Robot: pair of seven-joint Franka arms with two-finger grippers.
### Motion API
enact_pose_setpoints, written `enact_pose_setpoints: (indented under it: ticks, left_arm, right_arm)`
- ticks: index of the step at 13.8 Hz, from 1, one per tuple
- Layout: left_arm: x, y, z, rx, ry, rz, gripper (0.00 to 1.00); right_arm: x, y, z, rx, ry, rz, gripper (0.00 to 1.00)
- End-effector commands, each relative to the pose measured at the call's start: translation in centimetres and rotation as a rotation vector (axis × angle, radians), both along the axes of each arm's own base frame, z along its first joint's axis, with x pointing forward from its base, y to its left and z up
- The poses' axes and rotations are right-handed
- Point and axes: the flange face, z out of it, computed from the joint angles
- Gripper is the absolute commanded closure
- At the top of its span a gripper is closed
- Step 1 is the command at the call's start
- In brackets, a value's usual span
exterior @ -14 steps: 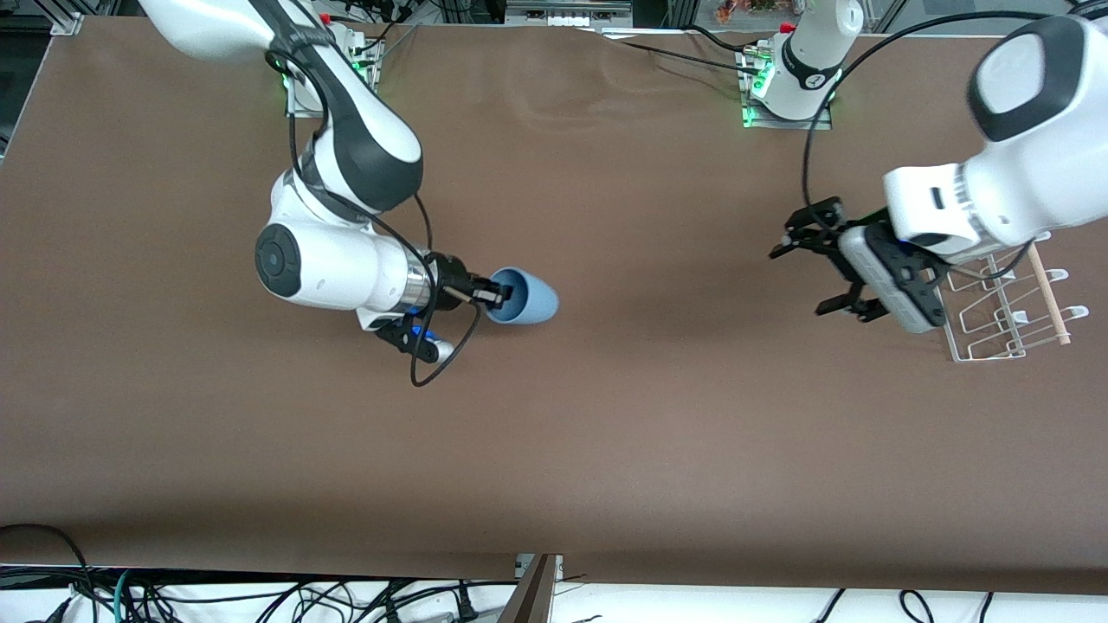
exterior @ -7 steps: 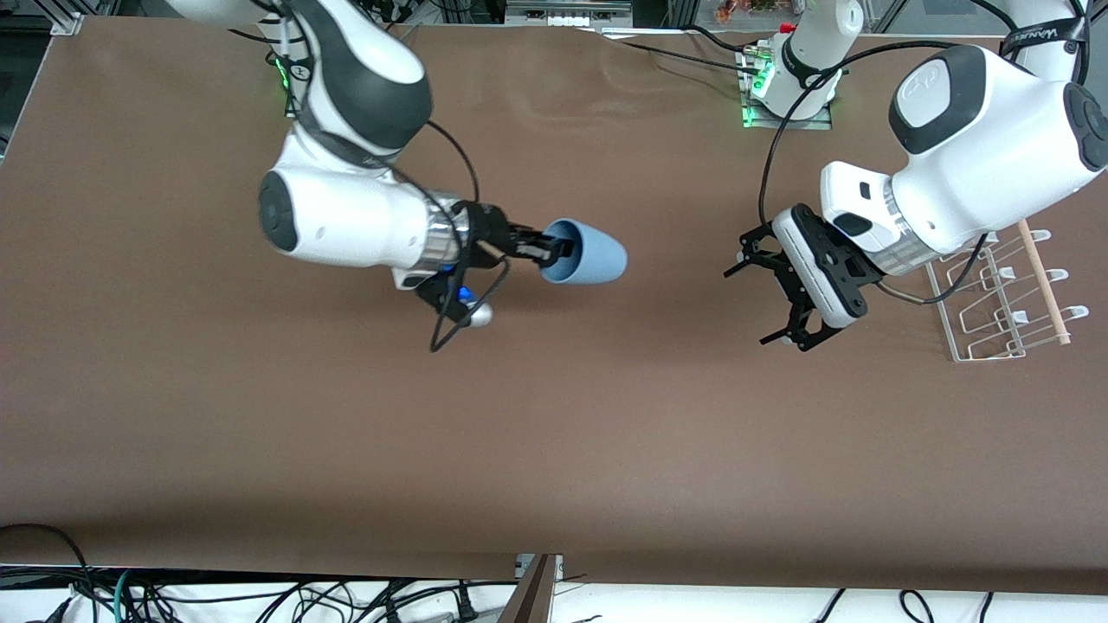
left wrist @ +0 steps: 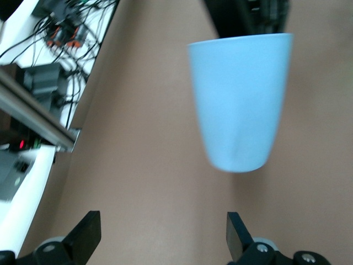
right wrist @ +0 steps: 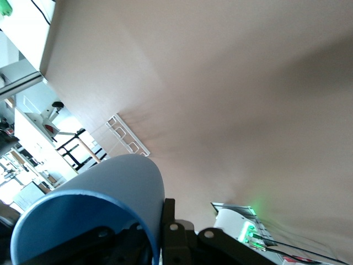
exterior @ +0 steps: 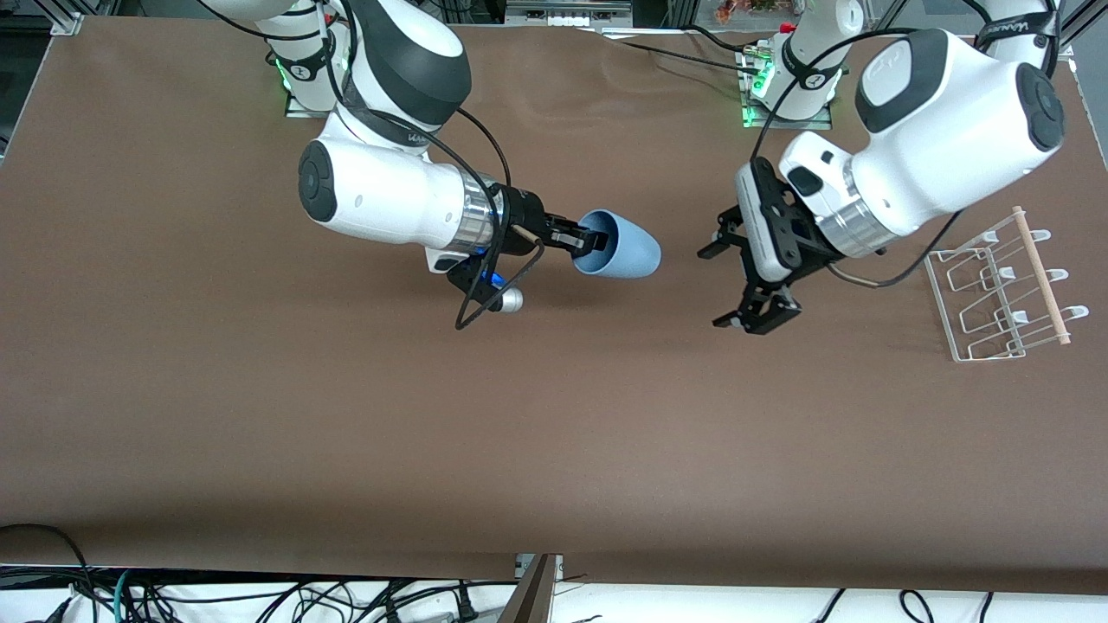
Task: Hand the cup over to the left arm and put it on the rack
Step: 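Lift the cup with the right gripper while the left gripper approaches, then grasp the cup body with the left gripper beside the right gripper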
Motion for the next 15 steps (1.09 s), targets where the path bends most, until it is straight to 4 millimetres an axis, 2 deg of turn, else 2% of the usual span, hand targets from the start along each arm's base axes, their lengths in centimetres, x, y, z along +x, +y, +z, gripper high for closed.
enact_pose_setpoints:
  ticks: [1, 3, 4, 10, 12, 14, 15]
  left_arm:
    - [-2.2, -2.4, 0.6, 0.001, -0.062, -0.064, 0.0]
    - [-2.8, -4.1, 1.0, -0.014, -0.095, -0.074, 0.0]
    - [-3.4, -5.1, 0.5, -0.02, -0.089, -0.075, 0.0]
    - [-4.2, -7.0, -1.4, -0.043, -0.118, -0.027, 0.0]
    - [-4.5, -7.9, -1.4, -0.062, -0.074, 0.042, 0.0]
    - [-4.3, -8.3, -1.6, -0.047, -0.083, 0.031, 0.0]
    - [-4.3, -8.4, -1.7, -0.046, -0.084, 0.026, 0.07]
  right_arm:
    - [0.6, -0.2, 1.7, 0.035, 0.001, -0.026, 1.0]
    - [0.7, -0.2, 1.9, 0.038, 0.002, -0.029, 1.0]
    - [0.8, -0.3, 2.0, 0.039, 0.002, -0.032, 1.0]
    - [0.9, -0.4, 2.7, 0.048, -0.005, -0.037, 1.0]
    - [0.8, -0.2, 2.8, 0.051, -0.005, -0.035, 1.0]
    - [0.8, -0.1, 3.4, 0.058, -0.012, -0.036, 1.0]
    - [0.9, -0.2, 3.5, 0.06, -0.012, -0.038, 1.0]
